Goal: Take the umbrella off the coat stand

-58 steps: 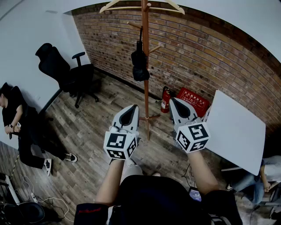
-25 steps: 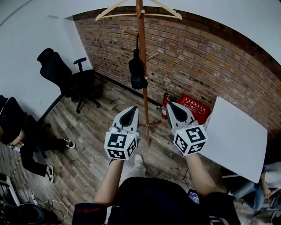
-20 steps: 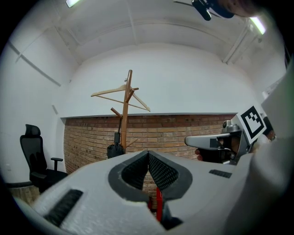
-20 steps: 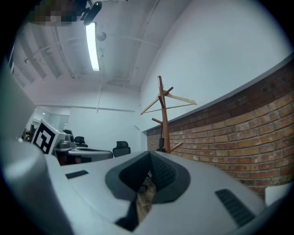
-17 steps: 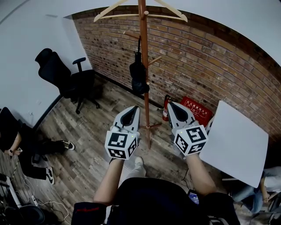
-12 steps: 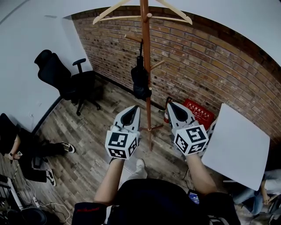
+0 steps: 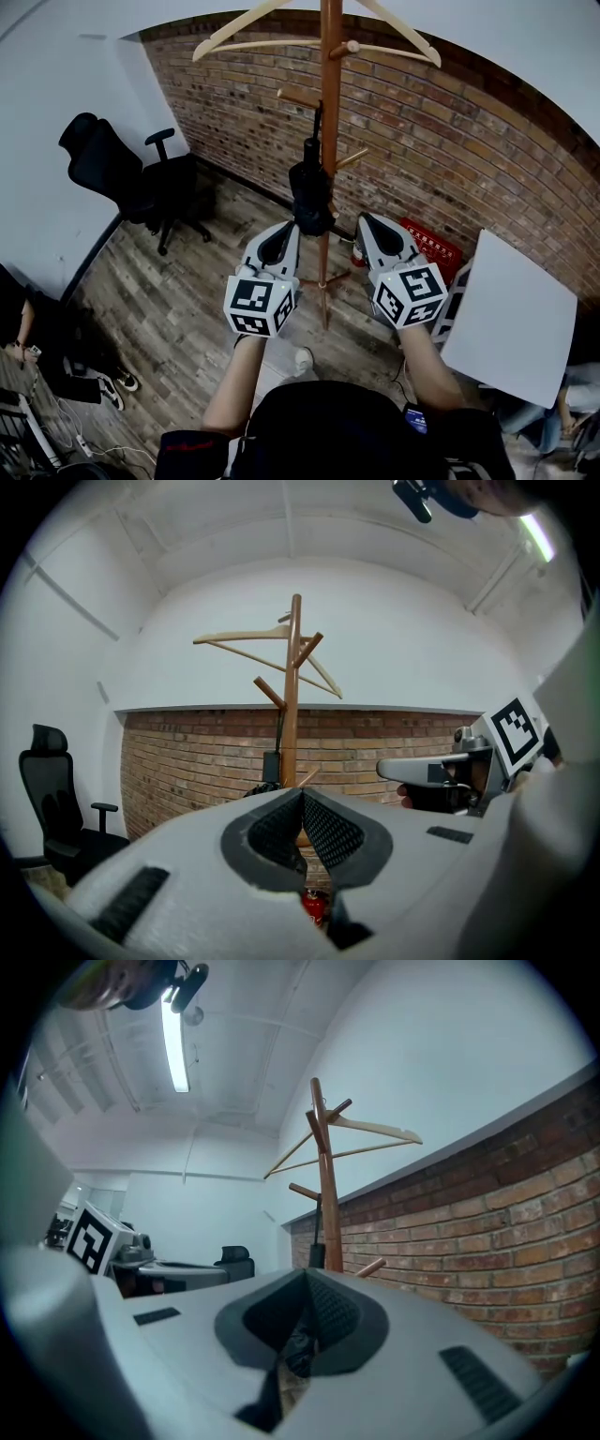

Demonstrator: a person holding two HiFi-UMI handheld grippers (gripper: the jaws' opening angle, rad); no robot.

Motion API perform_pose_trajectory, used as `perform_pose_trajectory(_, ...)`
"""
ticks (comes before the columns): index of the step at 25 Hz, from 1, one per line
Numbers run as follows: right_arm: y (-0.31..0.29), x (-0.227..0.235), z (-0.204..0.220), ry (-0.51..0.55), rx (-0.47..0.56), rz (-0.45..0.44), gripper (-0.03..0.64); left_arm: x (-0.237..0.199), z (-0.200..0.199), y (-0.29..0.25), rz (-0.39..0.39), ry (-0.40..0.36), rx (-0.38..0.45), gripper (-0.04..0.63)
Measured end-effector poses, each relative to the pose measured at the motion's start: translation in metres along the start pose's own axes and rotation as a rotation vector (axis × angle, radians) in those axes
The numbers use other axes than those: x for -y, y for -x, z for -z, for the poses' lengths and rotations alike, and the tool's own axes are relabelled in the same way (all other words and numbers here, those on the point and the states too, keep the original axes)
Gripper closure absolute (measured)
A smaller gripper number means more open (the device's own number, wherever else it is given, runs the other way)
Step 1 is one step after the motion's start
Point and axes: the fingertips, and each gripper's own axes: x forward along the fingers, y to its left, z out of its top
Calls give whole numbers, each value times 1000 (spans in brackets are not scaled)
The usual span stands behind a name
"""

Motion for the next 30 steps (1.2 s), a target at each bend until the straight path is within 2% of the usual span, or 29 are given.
perform_pose_trajectory(18,-75,17,6,26,-37,101,589,-58,7,-64,119,66,20,575)
perform_pose_trajectory(30,-82,17,13,30,-52,156,589,-66,16,-71,179,76,7,575)
